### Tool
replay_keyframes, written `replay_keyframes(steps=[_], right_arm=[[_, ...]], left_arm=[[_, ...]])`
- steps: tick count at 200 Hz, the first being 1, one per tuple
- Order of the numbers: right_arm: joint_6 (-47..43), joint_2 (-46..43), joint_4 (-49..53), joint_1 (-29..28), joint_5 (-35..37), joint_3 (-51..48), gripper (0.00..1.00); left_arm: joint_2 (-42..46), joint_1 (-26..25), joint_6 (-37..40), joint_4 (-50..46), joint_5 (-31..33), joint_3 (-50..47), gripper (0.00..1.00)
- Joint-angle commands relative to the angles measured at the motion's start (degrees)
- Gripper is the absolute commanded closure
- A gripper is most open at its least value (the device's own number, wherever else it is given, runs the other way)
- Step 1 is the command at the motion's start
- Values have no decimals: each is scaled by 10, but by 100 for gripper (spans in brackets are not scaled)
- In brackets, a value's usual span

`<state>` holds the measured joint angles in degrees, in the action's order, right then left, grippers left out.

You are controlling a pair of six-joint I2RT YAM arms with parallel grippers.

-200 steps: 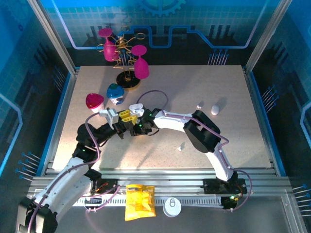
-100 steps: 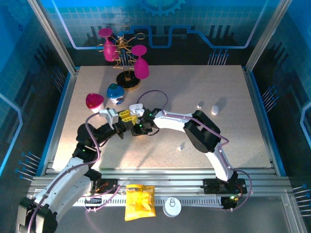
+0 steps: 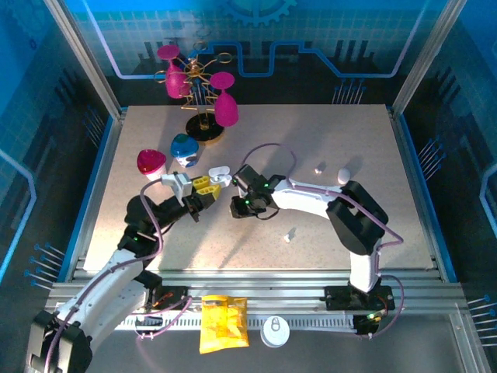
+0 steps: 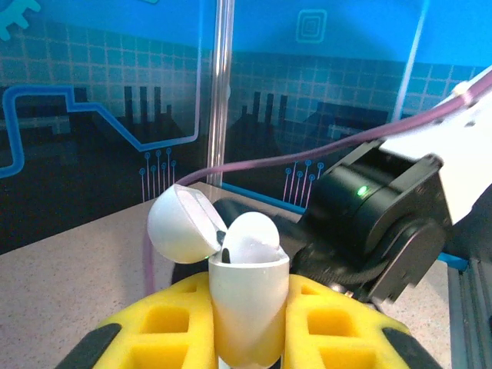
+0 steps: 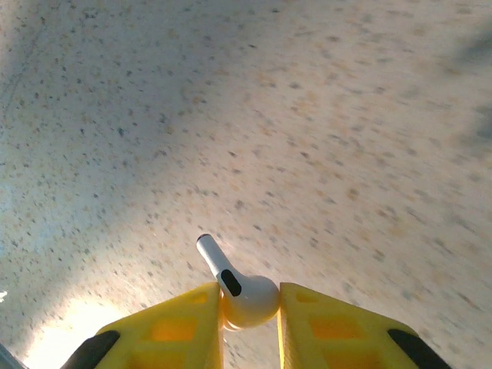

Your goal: Insert wireless bluetooth earbuds into charging case

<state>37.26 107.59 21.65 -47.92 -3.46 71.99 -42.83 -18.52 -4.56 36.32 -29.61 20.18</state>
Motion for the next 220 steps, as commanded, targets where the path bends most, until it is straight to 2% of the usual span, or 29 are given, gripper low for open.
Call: replay_keyframes(steps=[1,49,93,125,220], right_arm=[[-11,-50,15,17,8,-37,78],[-31,-157,58,49,8,-105,78],[-60,-238,122,70,-4,-112,78],[-77,-279,159,78,-17,-87,78],[-126,-287,223,77,-63,15,78]], left_arm=[[-10,5,33,18,-14,-11,95],[-45,3,141,-8,-26,-8,94],[-123,0,181,93,-41,-11,95],[-161,-2,209,113,-73,-2,96],[-182,-29,307,-3,-102,39,97]])
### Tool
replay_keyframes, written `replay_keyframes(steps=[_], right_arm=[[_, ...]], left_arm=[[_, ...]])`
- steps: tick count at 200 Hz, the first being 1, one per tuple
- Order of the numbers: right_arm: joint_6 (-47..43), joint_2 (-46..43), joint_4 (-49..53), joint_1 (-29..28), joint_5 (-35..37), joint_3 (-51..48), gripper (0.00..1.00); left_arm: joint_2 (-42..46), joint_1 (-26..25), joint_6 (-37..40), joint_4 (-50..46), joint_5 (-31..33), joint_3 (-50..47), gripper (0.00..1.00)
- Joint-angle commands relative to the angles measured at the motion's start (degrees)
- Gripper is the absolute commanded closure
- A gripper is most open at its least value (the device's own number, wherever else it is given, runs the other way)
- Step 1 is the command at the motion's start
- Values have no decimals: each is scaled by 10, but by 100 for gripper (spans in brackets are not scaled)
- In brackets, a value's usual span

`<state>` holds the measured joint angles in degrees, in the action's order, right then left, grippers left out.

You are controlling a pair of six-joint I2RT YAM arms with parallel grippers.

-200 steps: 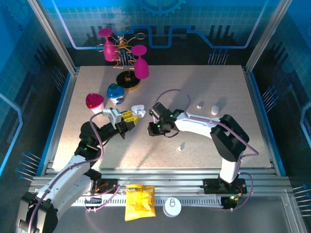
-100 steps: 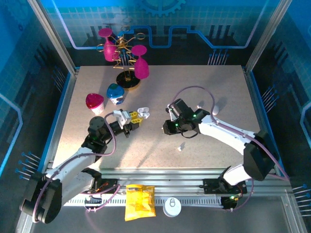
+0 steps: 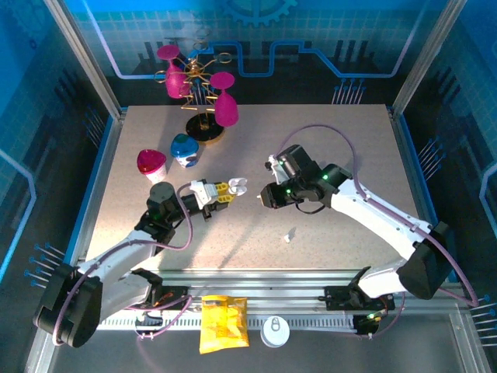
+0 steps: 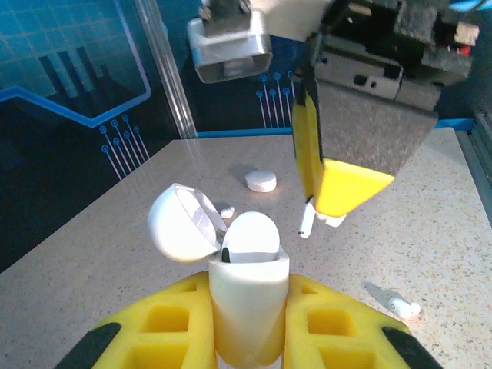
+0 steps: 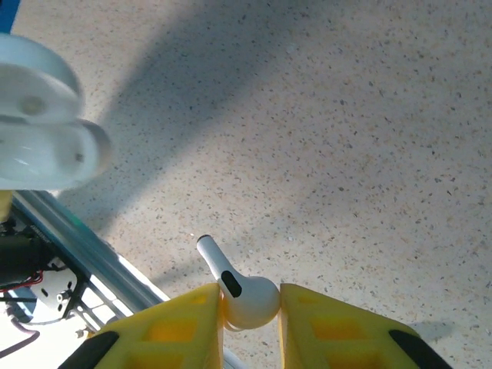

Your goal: Insert wireless bluetooth earbuds into charging case

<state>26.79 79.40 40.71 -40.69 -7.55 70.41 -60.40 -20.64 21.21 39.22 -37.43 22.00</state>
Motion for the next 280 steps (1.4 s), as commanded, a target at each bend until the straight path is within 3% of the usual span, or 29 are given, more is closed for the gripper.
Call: replay_keyframes(steps=[1,86,280], right_arm=[[-22,-5,33,4,-23,32,78],[-25,9,21,-14,-38,54,77],[-54,86,45,-40,-20,102,77]], left_arm=[[-6,-8,50,-33,-24,21,97],[-11,-18,74,-60,-42,28,98],[-2,-19,32,-7,-41,23,98]])
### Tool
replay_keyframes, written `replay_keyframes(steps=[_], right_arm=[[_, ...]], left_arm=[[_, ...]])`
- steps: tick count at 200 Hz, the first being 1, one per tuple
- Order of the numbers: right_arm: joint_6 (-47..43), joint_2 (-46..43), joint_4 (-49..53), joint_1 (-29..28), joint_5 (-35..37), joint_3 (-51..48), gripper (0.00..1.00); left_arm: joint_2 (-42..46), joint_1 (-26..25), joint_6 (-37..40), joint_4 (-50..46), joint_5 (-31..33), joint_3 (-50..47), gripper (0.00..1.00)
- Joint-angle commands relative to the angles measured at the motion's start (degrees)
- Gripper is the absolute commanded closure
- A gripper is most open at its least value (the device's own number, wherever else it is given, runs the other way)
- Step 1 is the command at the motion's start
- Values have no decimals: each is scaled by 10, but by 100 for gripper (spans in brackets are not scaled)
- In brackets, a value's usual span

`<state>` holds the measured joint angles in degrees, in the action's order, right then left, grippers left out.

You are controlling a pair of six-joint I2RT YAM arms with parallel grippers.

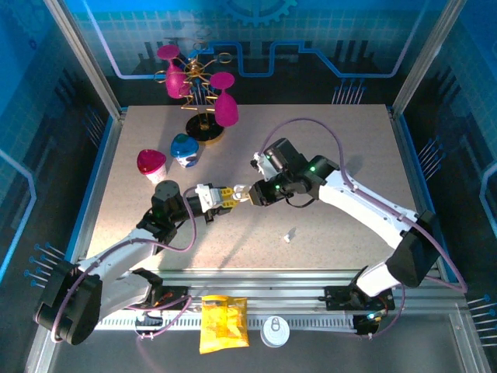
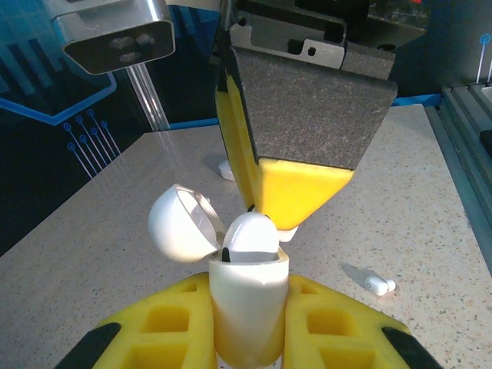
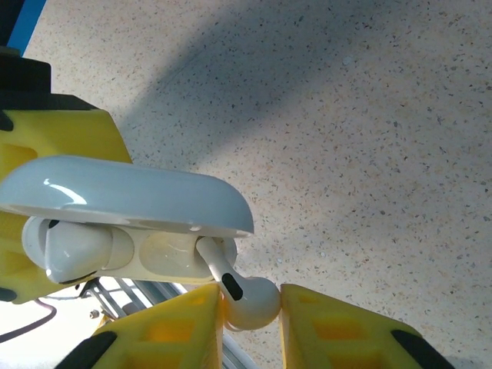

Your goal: Insert wireless bluetooth earbuds into charging case

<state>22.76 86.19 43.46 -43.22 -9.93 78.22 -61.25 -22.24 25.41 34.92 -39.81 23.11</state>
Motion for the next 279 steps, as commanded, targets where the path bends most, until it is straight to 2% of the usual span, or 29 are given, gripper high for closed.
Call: replay_keyframes(steps=[1,107,206,279], right_arm=[[-14,18,18,-15,4,25,77],[-29,28,45,-24,9,60,77],[-72,77,182,-69,165,143,77],[-83,81,199,-73,190,160,77]], left_arm=[[7,-3,-10,36,-18,11,98],[-5,-3,-15,34,-30,13,98],[-1,-5,-17,24,-16,18,98],[-8,-5,-32,32,-24,20,98]])
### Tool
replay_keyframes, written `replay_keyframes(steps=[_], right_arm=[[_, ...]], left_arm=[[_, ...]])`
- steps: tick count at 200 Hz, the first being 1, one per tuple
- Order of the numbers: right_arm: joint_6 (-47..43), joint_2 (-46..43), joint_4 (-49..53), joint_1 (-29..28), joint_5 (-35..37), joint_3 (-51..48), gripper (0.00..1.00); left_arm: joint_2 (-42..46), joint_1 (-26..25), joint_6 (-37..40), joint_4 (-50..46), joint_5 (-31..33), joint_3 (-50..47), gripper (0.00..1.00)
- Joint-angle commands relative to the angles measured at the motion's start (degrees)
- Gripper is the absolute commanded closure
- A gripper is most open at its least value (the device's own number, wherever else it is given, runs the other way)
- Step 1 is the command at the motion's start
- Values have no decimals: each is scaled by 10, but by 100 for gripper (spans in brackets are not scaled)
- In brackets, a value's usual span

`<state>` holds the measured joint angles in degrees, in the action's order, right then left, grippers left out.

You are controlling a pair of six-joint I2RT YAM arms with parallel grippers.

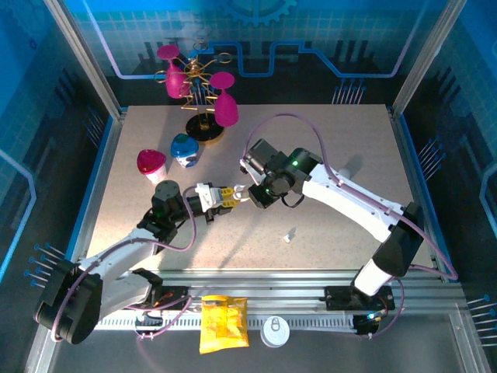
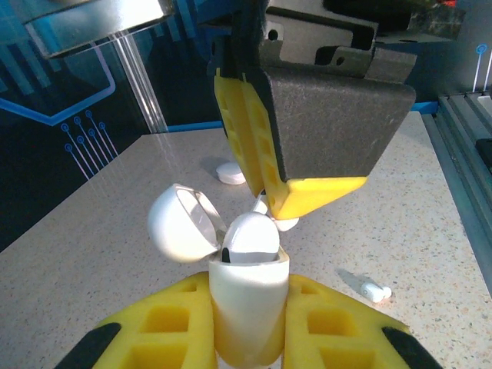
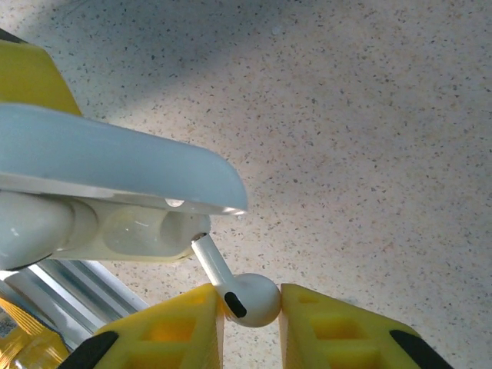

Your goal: Insert wireless bluetooth earbuds into charging case

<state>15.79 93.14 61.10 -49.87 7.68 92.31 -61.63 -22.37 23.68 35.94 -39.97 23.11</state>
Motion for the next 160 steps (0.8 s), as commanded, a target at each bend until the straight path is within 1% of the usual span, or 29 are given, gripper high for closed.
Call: replay_keyframes(steps=[1,65,99,110,143,160], right_arm=[[-13,12,22,-7,14,19,77],[-23,25,22,-13,5,40,77],[-22,18,8,-14,4,40,77],[-19,5,-5,-14,4,32,77],[1,-56,-49,4,-15,-25,77],[18,-86,-67,21,-28,-66,77]], left_arm=[[-4,-4,-15,22,-22,20,98],[-10,-4,-30,30,-25,22,98],[-15,-4,-44,38,-14,21,98],[-17,-5,-49,45,1,19,97],[-20,-2,-57,85,81,-13,97],[-23,8,-71,109,98,-29,96]])
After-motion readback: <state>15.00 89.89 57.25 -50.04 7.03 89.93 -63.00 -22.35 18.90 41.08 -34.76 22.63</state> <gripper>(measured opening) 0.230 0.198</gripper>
